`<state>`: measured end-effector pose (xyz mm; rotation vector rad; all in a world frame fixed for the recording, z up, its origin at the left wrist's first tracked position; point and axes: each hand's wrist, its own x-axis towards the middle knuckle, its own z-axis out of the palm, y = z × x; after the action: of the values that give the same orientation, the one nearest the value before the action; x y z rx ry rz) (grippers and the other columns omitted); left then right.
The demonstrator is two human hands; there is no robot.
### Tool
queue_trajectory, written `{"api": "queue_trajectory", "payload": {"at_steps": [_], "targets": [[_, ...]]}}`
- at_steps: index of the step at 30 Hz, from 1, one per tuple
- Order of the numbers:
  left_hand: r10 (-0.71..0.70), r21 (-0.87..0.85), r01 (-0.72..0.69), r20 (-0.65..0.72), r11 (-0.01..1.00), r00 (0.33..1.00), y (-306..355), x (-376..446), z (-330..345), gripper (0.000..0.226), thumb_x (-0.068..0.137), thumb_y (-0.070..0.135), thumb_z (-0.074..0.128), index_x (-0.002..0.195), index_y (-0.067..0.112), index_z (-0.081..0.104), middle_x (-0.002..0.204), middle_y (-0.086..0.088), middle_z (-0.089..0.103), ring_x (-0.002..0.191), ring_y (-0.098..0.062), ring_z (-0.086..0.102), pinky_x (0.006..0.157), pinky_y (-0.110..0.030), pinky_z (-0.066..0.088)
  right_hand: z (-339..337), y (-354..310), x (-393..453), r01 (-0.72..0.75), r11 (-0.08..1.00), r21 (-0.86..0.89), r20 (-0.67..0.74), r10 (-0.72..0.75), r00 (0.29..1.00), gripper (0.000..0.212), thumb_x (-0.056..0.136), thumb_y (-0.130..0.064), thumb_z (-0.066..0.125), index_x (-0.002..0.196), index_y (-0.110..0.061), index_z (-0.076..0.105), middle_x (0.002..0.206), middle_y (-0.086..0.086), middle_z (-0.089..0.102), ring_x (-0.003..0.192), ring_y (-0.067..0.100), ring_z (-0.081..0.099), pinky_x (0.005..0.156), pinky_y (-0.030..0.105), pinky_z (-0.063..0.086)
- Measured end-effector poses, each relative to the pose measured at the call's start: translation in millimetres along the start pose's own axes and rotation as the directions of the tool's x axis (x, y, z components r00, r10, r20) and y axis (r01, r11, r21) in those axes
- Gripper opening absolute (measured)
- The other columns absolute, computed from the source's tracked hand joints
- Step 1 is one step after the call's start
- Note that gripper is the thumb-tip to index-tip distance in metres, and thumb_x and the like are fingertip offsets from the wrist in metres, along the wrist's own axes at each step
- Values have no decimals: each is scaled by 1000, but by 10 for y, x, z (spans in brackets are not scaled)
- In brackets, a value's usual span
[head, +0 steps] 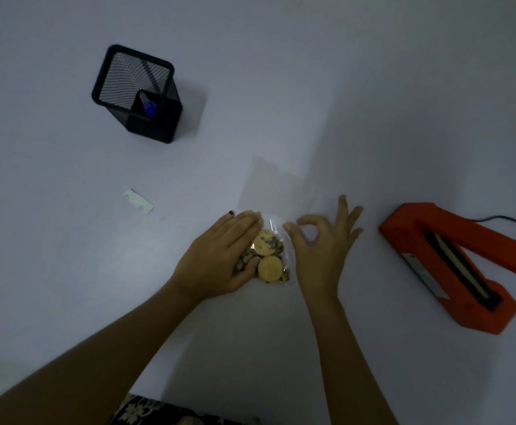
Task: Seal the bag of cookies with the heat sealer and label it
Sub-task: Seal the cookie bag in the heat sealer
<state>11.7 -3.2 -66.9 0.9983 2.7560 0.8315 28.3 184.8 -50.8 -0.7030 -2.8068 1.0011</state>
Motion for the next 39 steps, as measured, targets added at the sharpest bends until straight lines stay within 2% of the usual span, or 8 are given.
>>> {"api": "queue_trajectory", "payload": {"at_steps": [5,11,15,18,22,26,32,39], "targets": [[14,-39,-15,-24,999,1000,-18,-4,-5,57,92,41,50,135,5,48,142,-9,48,135,-18,41,112,-38,36,42,-57,-52,-36,992,118,-39,41,998,11,81,-25,74,77,-16,68,144,-1,45,148,21,11,120,32,-1],[-120,-252,91,-100,963,988,-35,0,-125,64,83,43,64,136,10,47,147,-7,38,136,-17,36,105,-20,38,-49,-180,-114,-192,921,339,-18,211,977,7,80,-22,75,81,-24,69,103,-2,67,105,6,60,92,20,47],[-513,-617,366,-73,697,855,71,204,-247,73,81,29,72,142,18,33,136,4,43,116,-8,50,93,-11,44,-129,-149,-49,-277,896,348,99,259,961,12,79,-26,76,76,-31,66,94,-1,70,85,4,65,78,18,51],[-626,-652,464,-21,599,780,64,482,-349,59,82,31,71,133,17,45,118,7,59,96,-5,57,80,-2,43,-200,-188,-30,-301,865,403,164,255,953,9,77,-19,77,73,-18,70,84,-3,71,80,5,66,74,17,49],[-585,-753,490,174,439,792,-24,648,-482,10,84,22,70,92,16,72,79,-3,70,78,-17,64,81,-34,53,-331,-252,-79,-343,746,571,200,279,939,5,76,-5,75,79,-1,74,77,-9,72,87,-8,64,77,7,47],[-477,-774,481,267,412,838,78,562,-597,12,88,22,65,85,13,72,73,3,70,67,-7,62,68,-21,52,-507,-296,-255,-408,615,675,193,387,902,7,79,-8,73,84,-3,75,77,2,76,78,5,70,74,18,50],[-408,-769,534,387,353,827,544,437,-673,23,93,19,56,84,7,73,75,0,73,62,-4,62,59,-12,50,-897,-242,-708,-464,512,723,202,485,851,17,87,-25,67,88,-11,76,88,5,77,96,17,69,91,31,50],[-299,-654,549,463,520,834,1226,453,-390,22,90,16,58,74,14,73,66,-1,72,65,-13,69,63,-24,51,-1479,113,-1181,-507,459,730,104,658,746,10,82,-24,72,85,-15,76,89,2,74,87,17,63,71,30,48]]}}
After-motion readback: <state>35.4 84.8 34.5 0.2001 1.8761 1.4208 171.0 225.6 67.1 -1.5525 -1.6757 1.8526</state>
